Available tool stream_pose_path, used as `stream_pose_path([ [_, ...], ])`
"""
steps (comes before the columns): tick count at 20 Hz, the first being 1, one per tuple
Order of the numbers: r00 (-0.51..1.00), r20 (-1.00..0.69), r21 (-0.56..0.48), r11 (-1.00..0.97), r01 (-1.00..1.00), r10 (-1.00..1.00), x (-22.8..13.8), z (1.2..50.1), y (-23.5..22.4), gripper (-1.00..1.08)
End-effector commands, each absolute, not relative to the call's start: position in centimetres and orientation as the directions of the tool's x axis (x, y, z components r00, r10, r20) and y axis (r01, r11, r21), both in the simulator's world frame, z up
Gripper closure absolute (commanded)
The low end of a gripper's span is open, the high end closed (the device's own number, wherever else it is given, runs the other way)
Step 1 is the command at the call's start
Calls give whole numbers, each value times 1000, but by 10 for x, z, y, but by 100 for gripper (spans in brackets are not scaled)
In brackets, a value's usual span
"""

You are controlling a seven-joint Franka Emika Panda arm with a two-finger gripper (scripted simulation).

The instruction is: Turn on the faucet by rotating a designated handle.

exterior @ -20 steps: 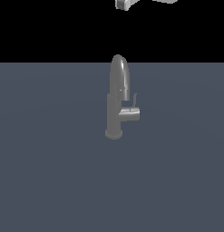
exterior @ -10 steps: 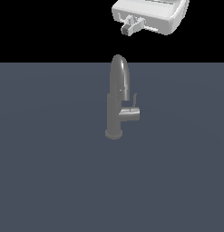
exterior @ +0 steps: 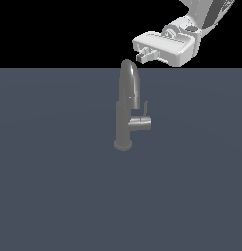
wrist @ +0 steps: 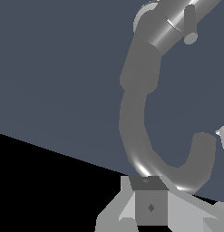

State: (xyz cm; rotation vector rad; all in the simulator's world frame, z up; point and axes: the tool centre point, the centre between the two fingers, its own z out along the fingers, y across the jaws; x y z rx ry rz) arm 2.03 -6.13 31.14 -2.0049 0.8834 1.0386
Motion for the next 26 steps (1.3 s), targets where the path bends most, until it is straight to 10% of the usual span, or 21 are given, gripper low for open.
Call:
stream_pose_path([
  [1,390,-892,-250,-472,-845,-227,29,295,-66,108],
  [26,-2,-1000,2,-122,-993,0,58,161,-83,108],
])
